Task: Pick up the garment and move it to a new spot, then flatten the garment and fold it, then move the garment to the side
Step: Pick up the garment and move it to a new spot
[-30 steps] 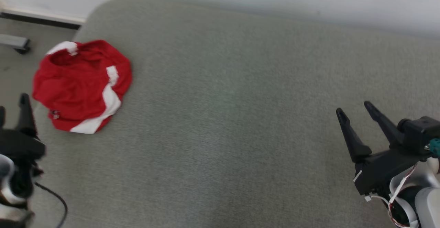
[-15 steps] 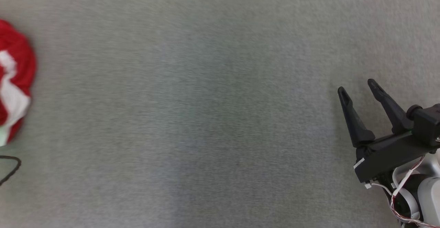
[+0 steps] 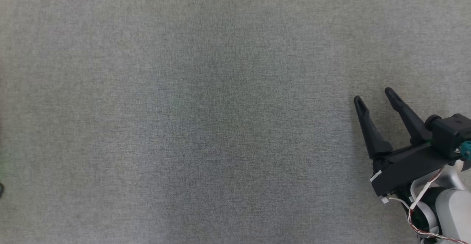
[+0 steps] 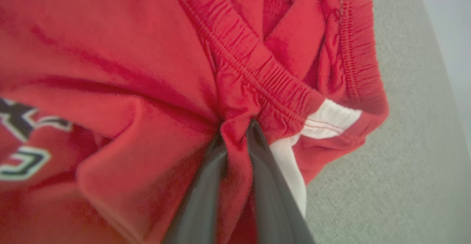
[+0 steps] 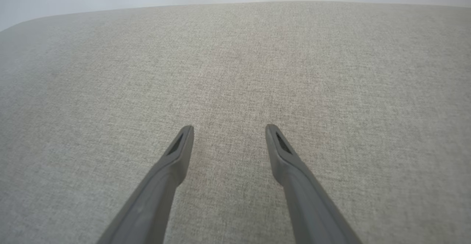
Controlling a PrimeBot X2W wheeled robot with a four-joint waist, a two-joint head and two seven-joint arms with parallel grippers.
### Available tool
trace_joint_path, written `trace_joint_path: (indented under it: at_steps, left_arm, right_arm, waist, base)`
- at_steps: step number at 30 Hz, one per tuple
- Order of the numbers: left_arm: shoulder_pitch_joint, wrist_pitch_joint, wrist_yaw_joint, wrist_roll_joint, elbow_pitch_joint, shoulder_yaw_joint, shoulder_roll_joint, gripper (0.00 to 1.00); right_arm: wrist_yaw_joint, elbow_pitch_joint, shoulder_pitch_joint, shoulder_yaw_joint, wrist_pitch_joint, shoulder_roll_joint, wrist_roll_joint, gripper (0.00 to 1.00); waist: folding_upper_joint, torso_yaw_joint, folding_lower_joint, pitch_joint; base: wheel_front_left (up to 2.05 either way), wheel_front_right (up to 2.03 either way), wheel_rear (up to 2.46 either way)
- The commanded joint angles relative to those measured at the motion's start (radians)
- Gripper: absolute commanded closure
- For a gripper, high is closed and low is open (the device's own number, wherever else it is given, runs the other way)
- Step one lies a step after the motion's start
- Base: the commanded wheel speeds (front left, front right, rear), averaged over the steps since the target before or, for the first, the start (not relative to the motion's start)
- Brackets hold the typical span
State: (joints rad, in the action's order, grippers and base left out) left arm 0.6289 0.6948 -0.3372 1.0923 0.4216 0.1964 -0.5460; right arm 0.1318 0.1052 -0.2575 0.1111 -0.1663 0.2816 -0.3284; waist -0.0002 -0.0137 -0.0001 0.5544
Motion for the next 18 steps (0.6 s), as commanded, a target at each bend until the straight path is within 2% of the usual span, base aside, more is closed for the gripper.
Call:
trace_joint_path:
  at_steps: [1, 8, 15, 18]
  left_arm:
    - [-0.043, 0.007, 0.018, 0.007, 0.007, -0.034, 0.067, 1.00]
    - [-0.059, -0.035, 0.051, -0.025, -0.042, -0.019, 0.009, 1.00]
    - [-0.054, 0.010, 0.049, -0.053, -0.102, -0.060, -0.033, 1.00]
    - [-0.031, 0.031, 0.055, -0.069, -0.153, -0.095, -0.033, 1.00]
  right_arm:
    - [-0.002, -0.009, 0.000, 0.006, 0.011, 0.003, -0.002, 0.00]
    - [-0.002, -0.054, 0.027, 0.043, 0.092, 0.001, 0.018, 0.00]
    - [-0.002, -0.085, 0.061, 0.060, 0.152, -0.007, 0.042, 0.00]
    - [-0.002, -0.099, 0.084, 0.072, 0.170, -0.004, 0.058, 0.00]
  waist:
    - [0.0002, 0.015, 0.0001, -0.054]
    - [0.0002, 0.023, 0.0001, -0.226]
    - [0.0002, 0.004, 0.0001, -0.391]
    - [0.0002, -0.012, 0.0001, -0.466]
  base:
    - [0.00, 0.00, 0.00]
    - [0.00, 0.00, 0.00]
    - [0.00, 0.00, 0.00]
    - [0.00, 0.00, 0.00]
